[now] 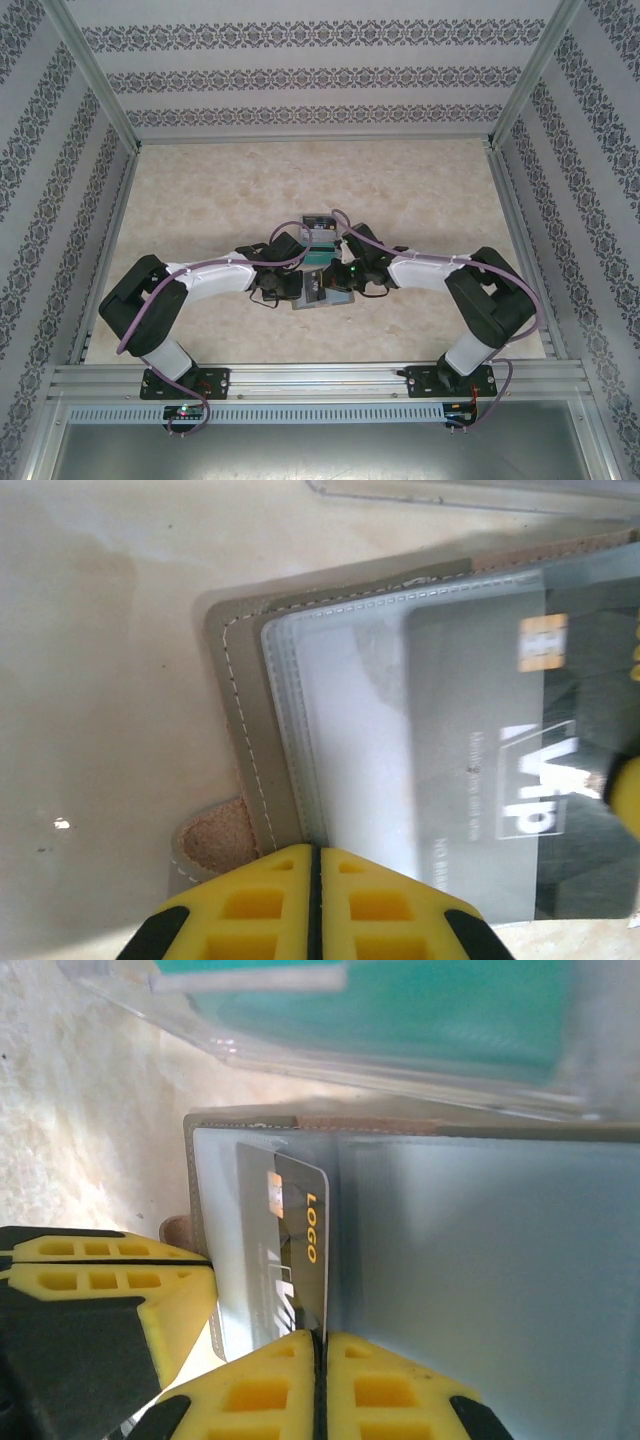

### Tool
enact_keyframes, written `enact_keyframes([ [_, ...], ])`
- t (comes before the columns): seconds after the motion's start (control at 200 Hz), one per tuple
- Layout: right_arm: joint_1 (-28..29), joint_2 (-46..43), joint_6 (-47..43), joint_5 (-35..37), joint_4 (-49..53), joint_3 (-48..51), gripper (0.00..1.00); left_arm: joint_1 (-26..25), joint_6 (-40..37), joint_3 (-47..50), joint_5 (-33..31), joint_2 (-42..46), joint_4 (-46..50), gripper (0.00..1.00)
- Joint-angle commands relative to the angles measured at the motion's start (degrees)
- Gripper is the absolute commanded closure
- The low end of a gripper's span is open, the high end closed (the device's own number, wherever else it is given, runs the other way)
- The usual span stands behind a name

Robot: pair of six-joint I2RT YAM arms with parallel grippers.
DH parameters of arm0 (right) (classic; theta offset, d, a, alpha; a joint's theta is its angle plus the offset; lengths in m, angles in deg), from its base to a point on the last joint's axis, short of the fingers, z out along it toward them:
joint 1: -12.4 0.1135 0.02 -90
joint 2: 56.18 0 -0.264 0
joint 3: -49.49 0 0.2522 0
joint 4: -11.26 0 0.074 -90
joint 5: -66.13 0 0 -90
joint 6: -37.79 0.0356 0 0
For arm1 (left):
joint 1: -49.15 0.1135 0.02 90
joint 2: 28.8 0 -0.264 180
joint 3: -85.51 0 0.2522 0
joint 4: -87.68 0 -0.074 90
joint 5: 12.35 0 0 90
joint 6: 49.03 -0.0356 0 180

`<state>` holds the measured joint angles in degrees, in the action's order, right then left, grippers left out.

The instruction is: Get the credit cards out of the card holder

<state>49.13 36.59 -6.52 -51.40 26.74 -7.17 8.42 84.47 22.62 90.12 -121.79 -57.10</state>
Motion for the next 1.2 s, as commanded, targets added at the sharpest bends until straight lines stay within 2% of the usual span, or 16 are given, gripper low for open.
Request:
enact_keyframes([
  [0.0,-2.05,-3.51,-3.34,2.02,4.47,1.76,1.00,0.56,-1.22,-0.60,0.19,-1.71,0.52,1.00],
  [0.255,-6.78,-9.36,-7.80,0.06,9.95,2.98,1.00,0.55,-2.56,-1.86,0.10,-1.33,1.53,1.00],
  [0.555,-6.33,-16.88,-18.23,0.27,21.85,-4.11,1.00,0.65,-3.51,-2.80,-0.65,2.54,1.80,0.98],
  [0.684,-5.10,-16.92,-27.11,5.48,29.53,-10.66,1.00,1.17,-4.44,-3.29,-2.02,5.89,2.84,0.81],
  [0.719,-4.51,-16.70,-29.91,7.20,31.03,-12.56,1.00,1.47,-4.64,-3.31,-2.37,6.90,3.13,0.74],
  [0.789,-3.46,-16.32,-36.09,9.27,32.07,-14.84,1.00,2.11,-4.58,-3.26,-4.27,9.01,4.07,0.54],
  [0.894,-2.72,-15.24,-44.51,12.70,32.20,-17.47,1.00,2.99,-4.85,-3.05,-6.89,12.68,5.31,0.45],
  [1.009,-2.58,-13.19,-52.54,16.13,32.38,-21.51,1.00,3.86,-5.34,-2.65,-10.16,16.91,7.15,0.13],
  [1.074,-2.63,-11.07,-57.01,17.56,33.68,-25.06,1.00,4.16,-5.24,-2.18,-12.55,19.27,8.25,0.01],
  [1.124,-2.27,-9.09,-62.85,18.34,36.30,-28.49,1.00,4.33,-4.81,-1.52,-14.58,21.12,8.75,0.00],
  [1.194,-1.43,-5.72,-68.64,23.19,40.20,-34.12,1.00,4.48,-4.57,-0.94,-16.34,23.23,9.63,0.00],
])
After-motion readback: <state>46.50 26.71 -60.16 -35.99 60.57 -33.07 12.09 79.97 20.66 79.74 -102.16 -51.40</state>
